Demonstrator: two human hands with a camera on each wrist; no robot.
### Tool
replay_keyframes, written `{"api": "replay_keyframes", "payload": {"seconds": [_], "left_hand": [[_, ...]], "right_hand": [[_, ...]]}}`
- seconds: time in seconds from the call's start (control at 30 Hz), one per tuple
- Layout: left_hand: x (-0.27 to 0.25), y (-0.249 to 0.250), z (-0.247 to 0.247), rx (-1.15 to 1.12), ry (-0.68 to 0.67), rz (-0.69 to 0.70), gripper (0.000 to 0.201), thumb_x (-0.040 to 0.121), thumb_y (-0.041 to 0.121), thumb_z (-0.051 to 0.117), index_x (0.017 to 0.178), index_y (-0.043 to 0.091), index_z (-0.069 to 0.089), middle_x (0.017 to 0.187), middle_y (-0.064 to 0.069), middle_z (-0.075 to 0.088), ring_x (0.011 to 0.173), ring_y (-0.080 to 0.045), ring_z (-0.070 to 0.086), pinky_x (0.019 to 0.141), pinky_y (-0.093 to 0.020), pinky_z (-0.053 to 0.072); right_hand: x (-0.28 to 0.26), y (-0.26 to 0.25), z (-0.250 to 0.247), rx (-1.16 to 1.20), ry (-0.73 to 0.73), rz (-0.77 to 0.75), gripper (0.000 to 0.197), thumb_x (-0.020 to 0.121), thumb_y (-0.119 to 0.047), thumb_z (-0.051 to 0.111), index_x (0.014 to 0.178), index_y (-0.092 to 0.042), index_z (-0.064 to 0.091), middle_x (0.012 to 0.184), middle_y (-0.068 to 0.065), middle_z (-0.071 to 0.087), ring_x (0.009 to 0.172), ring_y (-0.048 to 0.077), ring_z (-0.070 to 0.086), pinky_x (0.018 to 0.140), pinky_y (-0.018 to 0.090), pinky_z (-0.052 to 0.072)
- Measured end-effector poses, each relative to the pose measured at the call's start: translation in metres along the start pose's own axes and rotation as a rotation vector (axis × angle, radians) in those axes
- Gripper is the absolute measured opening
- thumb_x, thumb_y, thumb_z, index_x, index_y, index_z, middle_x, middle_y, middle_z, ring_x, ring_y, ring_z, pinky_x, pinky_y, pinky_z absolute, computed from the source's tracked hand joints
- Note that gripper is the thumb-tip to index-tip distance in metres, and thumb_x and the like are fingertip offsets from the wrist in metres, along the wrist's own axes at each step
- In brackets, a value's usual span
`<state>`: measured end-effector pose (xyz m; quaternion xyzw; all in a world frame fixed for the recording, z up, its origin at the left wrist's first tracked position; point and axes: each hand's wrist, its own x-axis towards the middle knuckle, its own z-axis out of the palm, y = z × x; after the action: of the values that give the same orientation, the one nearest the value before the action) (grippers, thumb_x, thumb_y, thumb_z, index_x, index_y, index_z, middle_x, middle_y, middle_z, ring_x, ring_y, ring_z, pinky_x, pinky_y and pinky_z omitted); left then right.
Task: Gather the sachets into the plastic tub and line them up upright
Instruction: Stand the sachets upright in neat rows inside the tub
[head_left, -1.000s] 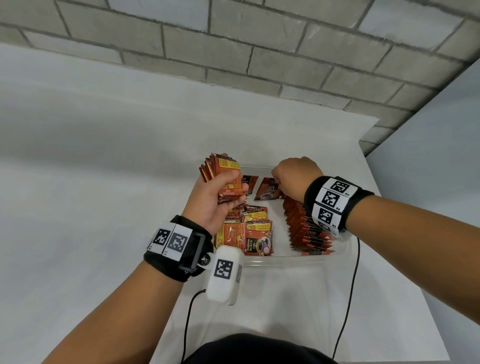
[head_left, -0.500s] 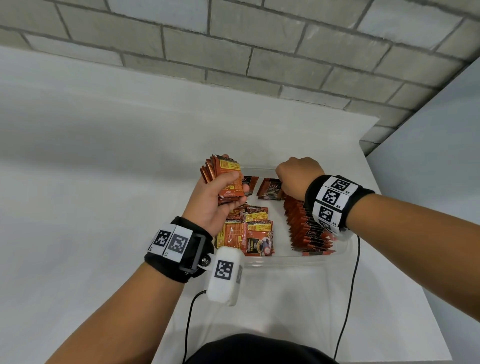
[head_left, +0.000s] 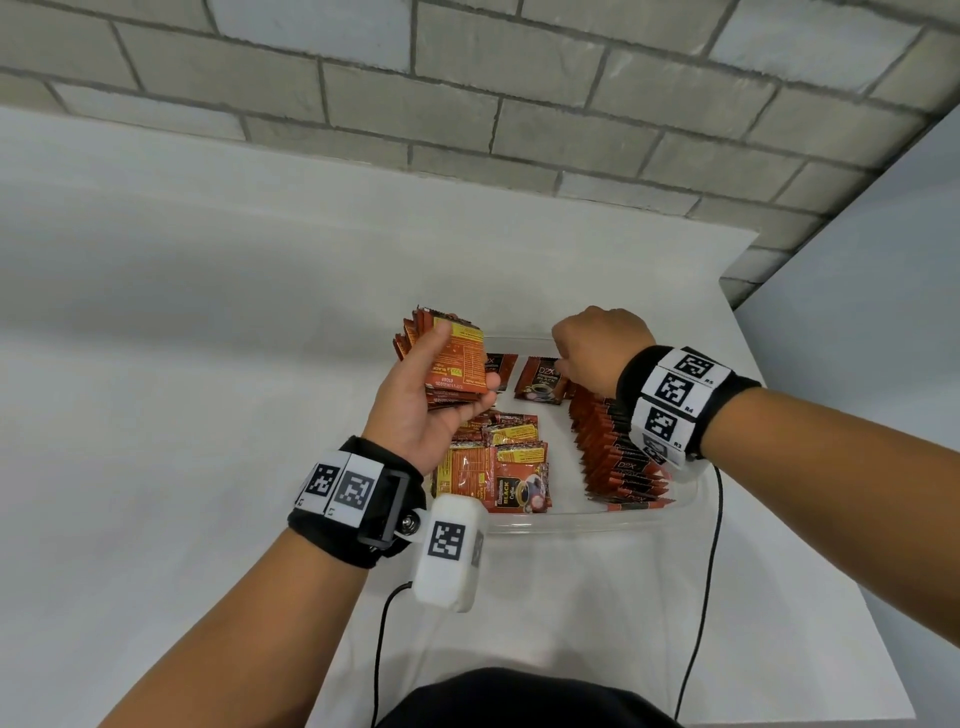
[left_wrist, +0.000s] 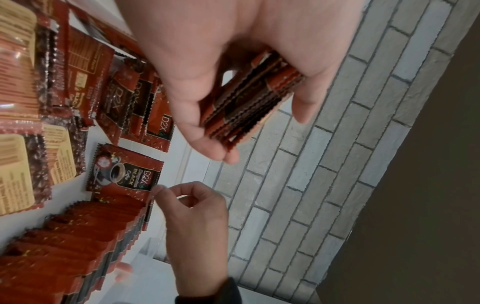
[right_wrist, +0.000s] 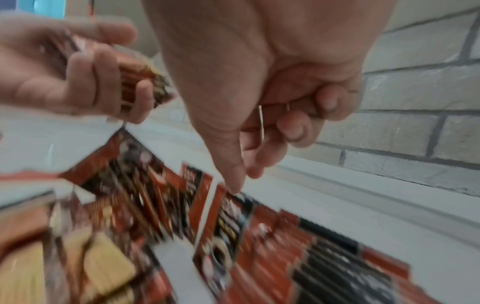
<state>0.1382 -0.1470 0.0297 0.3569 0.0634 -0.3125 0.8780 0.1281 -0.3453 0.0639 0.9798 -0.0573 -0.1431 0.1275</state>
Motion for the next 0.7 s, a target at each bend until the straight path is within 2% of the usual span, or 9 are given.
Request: {"api": "replay_keyframes", "payload": {"seconds": [0.07, 0.13, 0.23, 0.3, 0.37, 0.43, 0.5, 0.6, 0.7], "left_hand": [[-0.002, 0.001, -0.001, -0.046, -0.026, -0.035, 0.040, 0.077, 0.026, 0.061, 0.111, 0.007, 0.057, 0.095, -0.018, 0.064, 0.072, -0.029, 0.066, 0.062, -0.036, 0.056], [-0.003, 0.002, -0.002, -0.036, -0.080, -0.069, 0.039, 0.077, 0.016, 0.057, 0.115, 0.011, 0.059, 0.096, -0.018, 0.067, 0.075, -0.031, 0.067, 0.062, -0.037, 0.057], [-0.006, -0.001, -0.001, 0.036, -0.179, -0.100, 0.042, 0.075, 0.003, 0.060, 0.115, 0.014, 0.062, 0.096, -0.017, 0.068, 0.079, -0.030, 0.068, 0.065, -0.037, 0.058], [-0.007, -0.003, 0.002, 0.080, -0.197, -0.102, 0.046, 0.074, 0.005, 0.059, 0.120, 0.011, 0.059, 0.097, -0.015, 0.068, 0.081, -0.026, 0.069, 0.064, -0.037, 0.058], [-0.009, -0.007, 0.005, 0.127, -0.209, -0.094, 0.050, 0.075, 0.006, 0.060, 0.124, 0.012, 0.057, 0.099, -0.014, 0.068, 0.086, -0.025, 0.069, 0.067, -0.037, 0.058], [-0.011, -0.010, 0.007, 0.169, -0.215, -0.080, 0.043, 0.075, 0.011, 0.065, 0.118, 0.015, 0.061, 0.100, -0.012, 0.070, 0.092, -0.026, 0.067, 0.073, -0.040, 0.058], [-0.013, -0.013, 0.009, 0.192, -0.189, -0.076, 0.039, 0.078, 0.021, 0.070, 0.116, 0.013, 0.062, 0.103, -0.012, 0.070, 0.097, -0.027, 0.067, 0.075, -0.041, 0.058], [-0.013, -0.015, 0.011, 0.211, -0.132, -0.076, 0.038, 0.078, 0.031, 0.062, 0.112, 0.013, 0.062, 0.108, -0.015, 0.068, 0.098, -0.028, 0.066, 0.079, -0.041, 0.058], [-0.014, -0.017, 0.015, 0.234, -0.097, -0.067, 0.041, 0.075, 0.037, 0.064, 0.106, 0.011, 0.063, 0.096, -0.013, 0.066, 0.087, -0.025, 0.066, 0.080, -0.039, 0.056]], "right_hand": [[-0.010, -0.002, -0.010, 0.235, 0.001, 0.000, 0.021, 0.094, -0.034, 0.051, 0.097, -0.015, 0.061, 0.090, 0.002, 0.059, 0.076, 0.018, 0.054, 0.061, 0.026, 0.035], [-0.026, -0.009, -0.021, 0.614, 0.067, -0.028, 0.025, 0.093, -0.043, 0.053, 0.098, -0.021, 0.062, 0.090, -0.005, 0.060, 0.075, 0.010, 0.053, 0.061, 0.024, 0.038], [-0.052, -0.024, -0.031, 1.102, 0.130, -0.066, 0.027, 0.091, -0.046, 0.054, 0.108, -0.026, 0.059, 0.093, -0.007, 0.063, 0.069, 0.002, 0.054, 0.064, 0.021, 0.041], [-0.063, -0.029, -0.029, 1.187, 0.095, -0.074, 0.039, 0.085, -0.041, 0.064, 0.119, -0.027, 0.054, 0.096, -0.004, 0.064, 0.069, 0.003, 0.056, 0.065, 0.021, 0.042], [-0.068, -0.028, -0.022, 1.227, 0.072, -0.062, 0.051, 0.080, -0.034, 0.073, 0.125, -0.026, 0.050, 0.098, 0.001, 0.064, 0.073, 0.009, 0.059, 0.065, 0.025, 0.045], [-0.072, -0.024, -0.015, 1.314, 0.090, -0.023, 0.054, 0.077, -0.027, 0.076, 0.124, -0.025, 0.051, 0.092, 0.002, 0.064, 0.071, 0.009, 0.060, 0.069, 0.028, 0.049], [-0.076, -0.019, -0.009, 1.357, 0.125, 0.008, 0.043, 0.076, -0.021, 0.078, 0.114, -0.023, 0.058, 0.083, -0.001, 0.064, 0.066, 0.004, 0.057, 0.069, 0.026, 0.048], [-0.084, -0.012, -0.004, 1.399, 0.305, 0.002, 0.016, 0.078, -0.012, 0.076, 0.087, -0.020, 0.064, 0.078, -0.005, 0.064, 0.064, 0.002, 0.054, 0.066, 0.020, 0.047], [-0.092, -0.010, -0.002, 1.352, 0.508, -0.013, 0.017, 0.079, -0.011, 0.075, 0.076, -0.022, 0.062, 0.076, -0.006, 0.062, 0.068, 0.007, 0.055, 0.065, 0.017, 0.045]]}}
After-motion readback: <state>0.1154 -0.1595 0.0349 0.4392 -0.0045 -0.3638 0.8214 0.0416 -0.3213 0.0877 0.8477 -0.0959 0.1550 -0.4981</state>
